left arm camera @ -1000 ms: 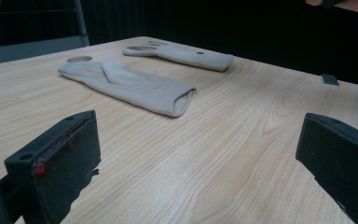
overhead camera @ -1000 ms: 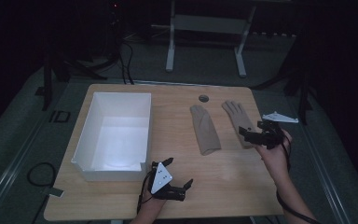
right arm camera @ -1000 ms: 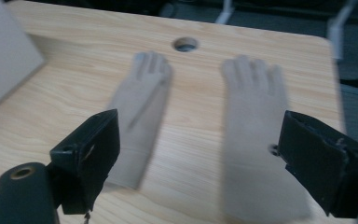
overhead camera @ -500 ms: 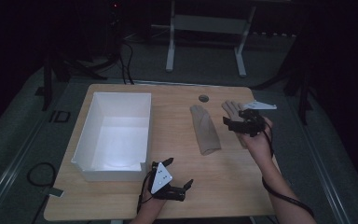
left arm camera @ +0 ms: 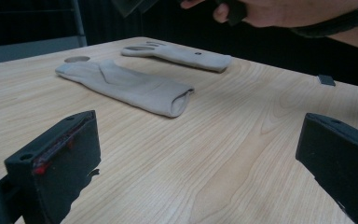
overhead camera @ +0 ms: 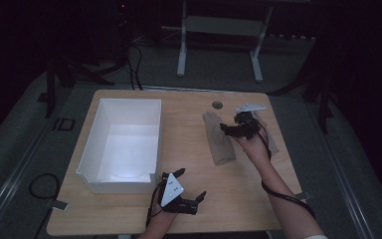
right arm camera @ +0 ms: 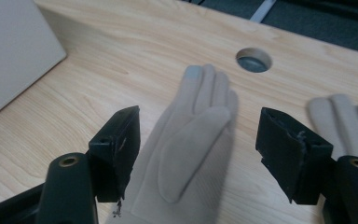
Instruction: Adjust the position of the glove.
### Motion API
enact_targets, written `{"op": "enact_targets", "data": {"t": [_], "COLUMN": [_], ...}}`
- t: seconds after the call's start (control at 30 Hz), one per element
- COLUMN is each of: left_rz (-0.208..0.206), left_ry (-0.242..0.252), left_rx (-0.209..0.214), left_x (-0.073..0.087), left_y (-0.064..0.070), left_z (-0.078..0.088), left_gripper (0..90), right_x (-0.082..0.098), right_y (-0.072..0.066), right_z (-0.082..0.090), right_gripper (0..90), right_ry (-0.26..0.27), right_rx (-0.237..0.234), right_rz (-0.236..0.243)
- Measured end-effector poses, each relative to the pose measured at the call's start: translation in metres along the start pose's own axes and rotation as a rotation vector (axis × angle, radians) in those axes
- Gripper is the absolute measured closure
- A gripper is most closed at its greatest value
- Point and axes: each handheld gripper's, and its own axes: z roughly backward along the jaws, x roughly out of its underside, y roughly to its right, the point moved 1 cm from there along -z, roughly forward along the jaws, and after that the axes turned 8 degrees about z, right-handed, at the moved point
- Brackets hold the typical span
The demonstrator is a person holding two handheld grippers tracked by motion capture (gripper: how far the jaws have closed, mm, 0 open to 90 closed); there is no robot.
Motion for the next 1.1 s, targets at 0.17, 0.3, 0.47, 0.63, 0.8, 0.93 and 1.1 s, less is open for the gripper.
{"op": "enact_targets", "data": {"t": [0.17, 0.3, 0.47, 0.63, 0.8, 0.93, 1.1], "left_rz": [-0.003, 0.000, -0.002, 0.000, 0.002, 0.002, 0.002], "left_ry": [0.000, 0.001, 0.001, 0.001, 0.001, 0.000, 0.001], "left_rx": [0.001, 0.004, 0.006, 0.006, 0.006, 0.006, 0.005], "left_x": [0.000, 0.000, 0.000, 0.000, 0.000, 0.000, 0.000], "left_y": [0.000, 0.000, 0.000, 0.000, 0.000, 0.000, 0.000], "left_z": [0.000, 0.000, 0.000, 0.000, 0.000, 0.000, 0.000], "left_gripper": [0.2, 0.2, 0.2, 0.2, 0.3, 0.2, 0.3], "right_x": [0.001, 0.004, 0.010, 0.016, 0.023, 0.030, 0.034], "right_y": [-0.003, -0.003, 0.000, 0.001, 0.002, 0.000, -0.002], "right_z": [-0.020, -0.035, -0.049, -0.065, -0.076, -0.084, -0.086], "right_gripper": [30.9, 33.6, 35.2, 36.8, 37.2, 38.7, 47.7], "right_ry": [-0.029, -0.061, -0.097, -0.133, -0.154, -0.171, -0.145], "right_rx": [-0.008, -0.002, -0.013, -0.005, -0.003, -0.003, 0.021], "right_rz": [-0.007, -0.008, 0.004, -0.003, -0.017, -0.022, -0.005]}}
